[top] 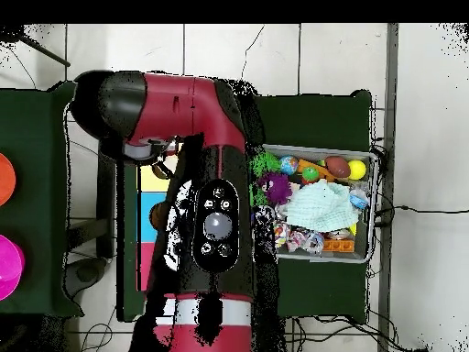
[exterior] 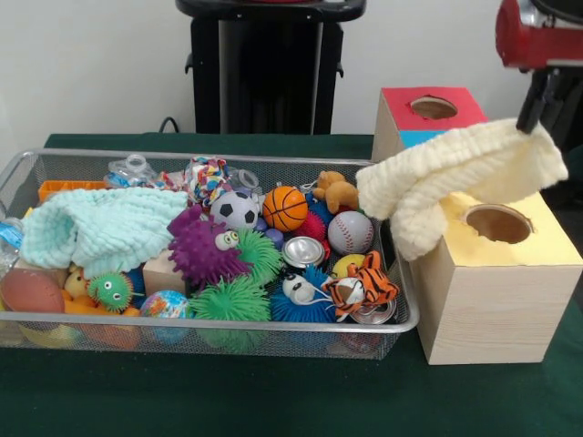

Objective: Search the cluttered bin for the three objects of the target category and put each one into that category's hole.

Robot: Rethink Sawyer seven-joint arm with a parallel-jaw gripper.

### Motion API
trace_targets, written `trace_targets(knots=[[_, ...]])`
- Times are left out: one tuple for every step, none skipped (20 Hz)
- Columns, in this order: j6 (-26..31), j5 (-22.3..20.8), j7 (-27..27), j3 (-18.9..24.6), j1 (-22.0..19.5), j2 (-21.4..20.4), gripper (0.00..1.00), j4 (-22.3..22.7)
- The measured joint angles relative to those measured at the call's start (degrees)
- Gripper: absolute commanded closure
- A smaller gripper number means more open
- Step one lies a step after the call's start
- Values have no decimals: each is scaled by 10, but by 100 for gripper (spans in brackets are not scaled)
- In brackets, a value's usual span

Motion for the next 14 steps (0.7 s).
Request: trace_targets(knots=[[-3, 3, 7, 0, 3, 11, 100, -7], [-4, 4, 11, 0, 4, 17, 100, -11], [-5, 6, 16, 0, 6, 24, 100, -16], [-5, 8, 24, 0, 8, 34, 100, -23], [-6, 9, 30, 0, 10, 42, 100, -27], [-7, 9, 35, 0, 12, 49, 100, -32], [-15, 9, 42, 0, 13, 59, 100, -35], [-20, 9, 44, 0, 14, 63, 100, -35], [-31, 9, 46, 0, 15, 69, 100, -35], [-43, 9, 47, 0, 15, 72, 100, -35], [-54, 8, 47, -1, 15, 75, 100, -34], [-67, 8, 47, 0, 15, 76, 100, -33], [-76, 8, 47, -1, 15, 77, 100, -32], [-98, 8, 47, -1, 15, 77, 100, -27]])
